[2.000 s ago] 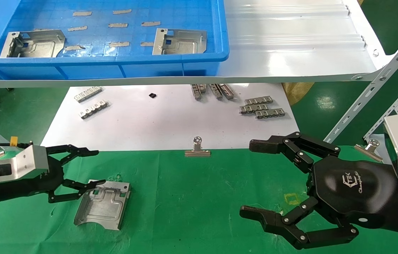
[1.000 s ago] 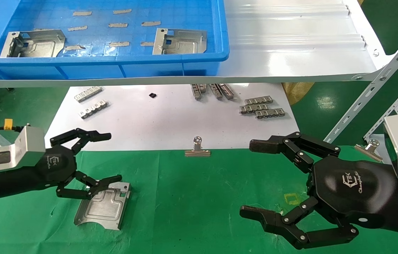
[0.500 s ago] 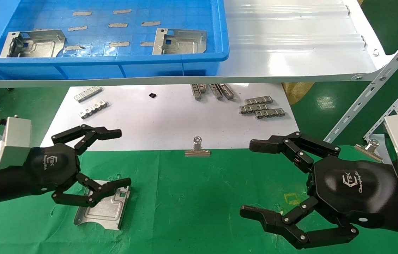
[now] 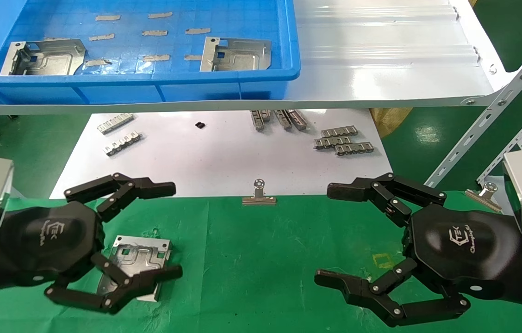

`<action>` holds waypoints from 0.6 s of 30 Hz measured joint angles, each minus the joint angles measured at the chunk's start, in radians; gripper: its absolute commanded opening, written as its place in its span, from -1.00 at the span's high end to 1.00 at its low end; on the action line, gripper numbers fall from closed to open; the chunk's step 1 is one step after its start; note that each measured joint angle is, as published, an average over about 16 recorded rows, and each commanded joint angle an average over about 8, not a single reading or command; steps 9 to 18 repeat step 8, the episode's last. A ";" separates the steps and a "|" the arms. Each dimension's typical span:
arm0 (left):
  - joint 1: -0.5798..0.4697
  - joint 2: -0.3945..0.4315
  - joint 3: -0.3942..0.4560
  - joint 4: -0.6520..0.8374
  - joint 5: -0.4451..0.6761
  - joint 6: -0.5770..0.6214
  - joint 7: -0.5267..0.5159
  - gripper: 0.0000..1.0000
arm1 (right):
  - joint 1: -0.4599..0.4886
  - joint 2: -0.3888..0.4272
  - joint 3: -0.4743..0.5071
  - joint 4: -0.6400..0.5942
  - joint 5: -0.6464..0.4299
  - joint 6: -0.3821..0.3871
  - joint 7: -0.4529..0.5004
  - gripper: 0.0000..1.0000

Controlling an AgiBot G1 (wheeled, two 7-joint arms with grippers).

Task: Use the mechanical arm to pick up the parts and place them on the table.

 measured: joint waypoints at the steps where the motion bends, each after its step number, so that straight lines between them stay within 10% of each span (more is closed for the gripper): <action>1: 0.008 -0.003 -0.007 -0.019 -0.004 -0.001 -0.015 -1.00 | 0.000 0.000 0.000 0.000 0.000 0.000 0.000 -1.00; 18: 0.038 -0.017 -0.035 -0.095 -0.021 -0.006 -0.073 -1.00 | 0.000 0.000 0.000 0.000 0.000 0.000 0.000 -1.00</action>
